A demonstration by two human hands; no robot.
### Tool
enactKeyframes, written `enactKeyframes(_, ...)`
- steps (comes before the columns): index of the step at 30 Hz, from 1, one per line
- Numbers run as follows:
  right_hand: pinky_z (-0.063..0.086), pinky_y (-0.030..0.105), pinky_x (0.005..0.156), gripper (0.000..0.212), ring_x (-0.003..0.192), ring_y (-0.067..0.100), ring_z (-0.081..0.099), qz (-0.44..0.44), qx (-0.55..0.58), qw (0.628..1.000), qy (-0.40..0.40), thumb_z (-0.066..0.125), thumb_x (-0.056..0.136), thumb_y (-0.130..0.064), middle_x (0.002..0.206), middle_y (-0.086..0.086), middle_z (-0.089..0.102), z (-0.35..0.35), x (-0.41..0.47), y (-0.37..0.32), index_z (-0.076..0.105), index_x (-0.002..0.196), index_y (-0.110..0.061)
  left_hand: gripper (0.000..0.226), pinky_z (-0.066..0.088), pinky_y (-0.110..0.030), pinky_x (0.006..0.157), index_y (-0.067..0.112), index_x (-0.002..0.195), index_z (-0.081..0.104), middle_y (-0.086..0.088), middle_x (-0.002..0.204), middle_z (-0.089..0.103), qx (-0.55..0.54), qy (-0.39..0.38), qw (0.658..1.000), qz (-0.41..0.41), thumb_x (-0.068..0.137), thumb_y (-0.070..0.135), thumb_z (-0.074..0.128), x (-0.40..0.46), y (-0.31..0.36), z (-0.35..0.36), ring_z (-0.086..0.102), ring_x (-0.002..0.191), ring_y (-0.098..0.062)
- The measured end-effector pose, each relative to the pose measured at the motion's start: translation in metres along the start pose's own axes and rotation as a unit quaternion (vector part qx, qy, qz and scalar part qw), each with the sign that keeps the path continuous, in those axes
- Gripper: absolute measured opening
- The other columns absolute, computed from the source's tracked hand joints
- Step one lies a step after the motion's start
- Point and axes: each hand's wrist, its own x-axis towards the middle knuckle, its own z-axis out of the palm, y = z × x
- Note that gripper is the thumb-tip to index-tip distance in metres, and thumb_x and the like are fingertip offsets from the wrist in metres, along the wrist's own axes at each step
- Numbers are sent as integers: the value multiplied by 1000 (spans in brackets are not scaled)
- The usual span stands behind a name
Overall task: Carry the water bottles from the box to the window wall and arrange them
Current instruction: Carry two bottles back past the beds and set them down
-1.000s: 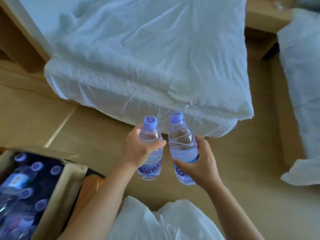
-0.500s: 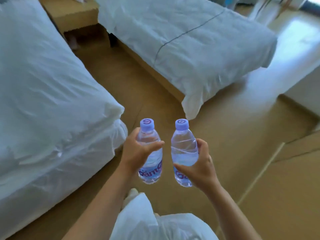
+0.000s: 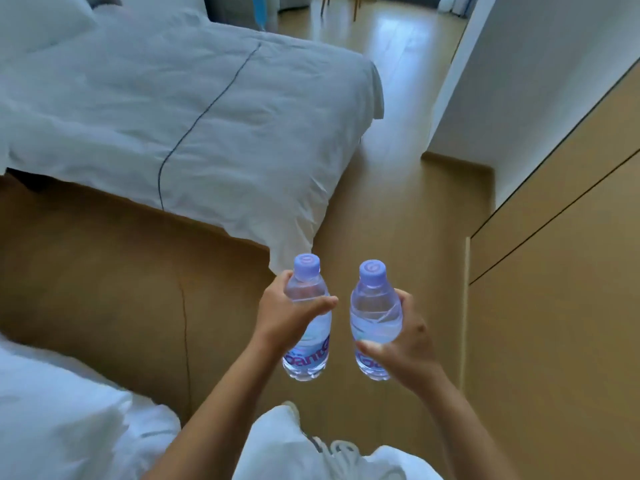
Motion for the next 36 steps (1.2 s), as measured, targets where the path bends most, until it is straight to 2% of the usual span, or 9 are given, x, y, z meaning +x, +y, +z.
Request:
enactKeyframes(5,41,4,66,69,86,-7,58,46,31,997,47,83,59,-18,103,-15,58,1,65,-12,41,109,-38,42,55,-28,69,22,86,64,9,74,72,15,-68,997,-15,51,32,84,83,29,15,70,70,-9)
enactKeyframes(9,40,2,64,66,85,-12,57,74,53,993,78,83,58,-15,100,-17,59,-9,115,-8,42,104,-41,38,52,-26,65,19,87,64,8,74,72,23,-99,995,-6,56,27,85,140,45,40,70,68,-9)
enactKeyframes(12,41,2,65,69,86,-7,58,92,59,990,87,84,57,-13,102,-15,59,-22,156,3,42,104,-40,42,52,-25,64,19,87,64,9,74,72,28,-108,994,1,52,32,83,181,55,65,70,69,-9)
enactKeyframes(17,42,8,67,71,91,5,61,99,55,990,79,84,57,-13,105,-11,59,-62,244,27,41,107,-38,49,56,-34,72,14,88,64,1,77,71,34,-105,994,11,48,34,81,256,78,127,70,71,-15)
enactKeyframes(23,47,22,78,74,95,12,60,70,49,992,89,85,57,-15,109,-6,58,-135,360,49,41,114,-32,43,51,-21,60,18,84,63,10,71,71,24,-99,995,22,47,32,81,344,125,211,68,64,-7)
enactKeyframes(25,48,24,80,73,96,13,60,63,54,992,93,84,58,-15,110,-6,58,-155,394,54,40,114,-32,46,52,-23,62,19,84,63,8,73,72,15,-97,995,30,45,36,82,370,139,234,69,67,-9)
enactKeyframes(30,45,17,77,71,93,7,59,56,66,990,116,84,57,-11,104,-14,56,-189,460,67,40,106,-39,51,57,-32,69,19,83,64,2,76,72,14,-99,994,50,42,44,80,429,170,281,70,70,-15)
enactKeyframes(34,49,30,84,72,96,11,60,66,87,986,126,83,57,-7,106,-11,56,-206,510,77,42,109,-33,51,54,-23,63,18,86,63,4,76,71,8,-111,992,60,45,44,80,475,186,312,70,69,-13)
enactKeyframes(36,49,31,85,73,98,13,59,67,89,986,128,83,57,-6,109,-6,57,-214,537,82,42,112,-30,46,53,-21,62,18,87,63,3,76,71,10,-116,991,63,50,38,81,500,191,326,70,69,-12)
